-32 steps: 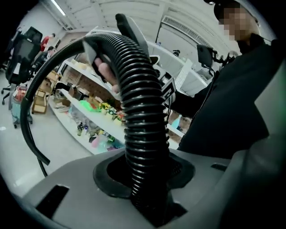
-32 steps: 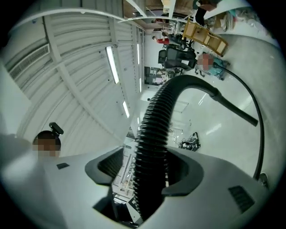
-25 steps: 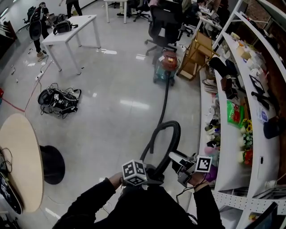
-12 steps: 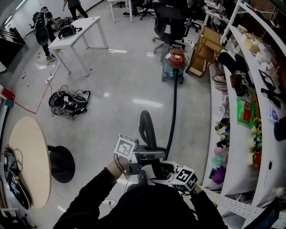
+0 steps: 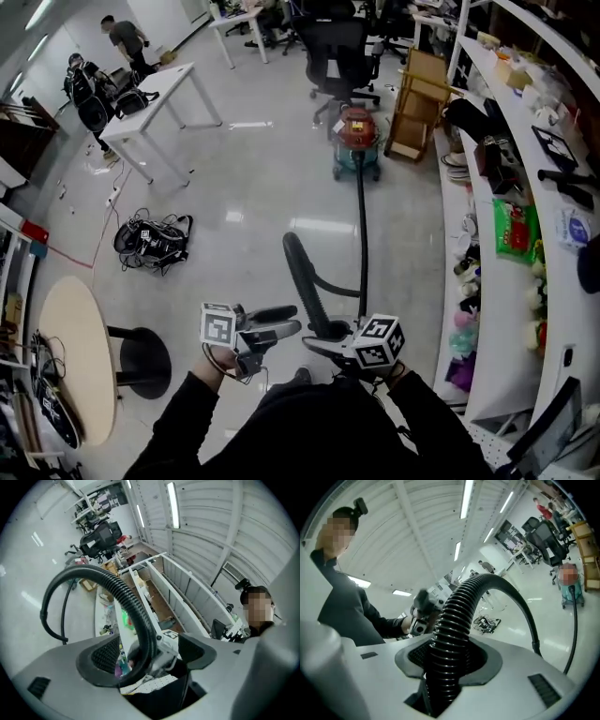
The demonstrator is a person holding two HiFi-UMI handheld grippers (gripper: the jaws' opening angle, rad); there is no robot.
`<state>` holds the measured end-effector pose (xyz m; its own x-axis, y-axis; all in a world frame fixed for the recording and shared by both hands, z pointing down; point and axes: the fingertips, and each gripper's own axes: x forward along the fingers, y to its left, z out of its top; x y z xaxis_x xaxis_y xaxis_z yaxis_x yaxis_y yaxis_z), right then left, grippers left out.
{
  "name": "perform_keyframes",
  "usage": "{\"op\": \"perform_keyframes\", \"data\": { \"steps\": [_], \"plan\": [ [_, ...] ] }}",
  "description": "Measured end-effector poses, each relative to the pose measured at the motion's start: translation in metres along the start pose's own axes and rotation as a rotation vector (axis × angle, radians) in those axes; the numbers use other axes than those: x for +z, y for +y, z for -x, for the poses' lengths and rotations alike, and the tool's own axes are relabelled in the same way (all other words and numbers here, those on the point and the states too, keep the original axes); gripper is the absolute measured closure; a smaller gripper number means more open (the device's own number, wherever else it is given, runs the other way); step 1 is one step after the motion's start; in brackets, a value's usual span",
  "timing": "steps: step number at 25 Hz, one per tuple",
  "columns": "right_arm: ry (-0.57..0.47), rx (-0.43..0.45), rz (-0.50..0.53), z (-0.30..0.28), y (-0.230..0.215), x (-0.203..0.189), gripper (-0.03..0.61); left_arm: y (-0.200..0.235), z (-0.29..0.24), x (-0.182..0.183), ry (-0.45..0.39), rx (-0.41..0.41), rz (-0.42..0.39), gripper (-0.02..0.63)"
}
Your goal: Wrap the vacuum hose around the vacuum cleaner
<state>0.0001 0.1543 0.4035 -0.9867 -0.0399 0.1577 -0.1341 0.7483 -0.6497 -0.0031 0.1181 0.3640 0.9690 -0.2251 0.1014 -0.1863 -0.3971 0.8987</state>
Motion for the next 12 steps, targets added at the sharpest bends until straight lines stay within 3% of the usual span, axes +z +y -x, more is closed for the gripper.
{"op": "perform_keyframes", "data": {
  "steps": [3, 6, 8, 10, 12],
  "plan": [
    [-0.076, 0.009, -0.130, 0.025, -0.030, 0.021, 0.414, 0.008, 0.004, -0.033, 0.044, 0.086, -0.081, 0.233],
    [-0.232, 0.029, -0.336, 0.040, -0.060, 0.050, 0.414, 0.029, -0.018, -0.070, 0.206, 0.223, -0.304, 0.233],
    [-0.330, 0.031, -0.457, 0.045, -0.079, 0.064, 0.414, 0.042, -0.043, -0.090, 0.311, 0.259, -0.423, 0.233],
    [-0.417, 0.028, -0.535, 0.047, -0.096, 0.078, 0.414, 0.051, -0.070, -0.101, 0.356, 0.235, -0.450, 0.233],
    [-0.519, 0.029, -0.614, 0.050, -0.113, 0.093, 0.414, 0.062, -0.091, -0.104, 0.346, 0.197, -0.402, 0.233]
  ]
}}
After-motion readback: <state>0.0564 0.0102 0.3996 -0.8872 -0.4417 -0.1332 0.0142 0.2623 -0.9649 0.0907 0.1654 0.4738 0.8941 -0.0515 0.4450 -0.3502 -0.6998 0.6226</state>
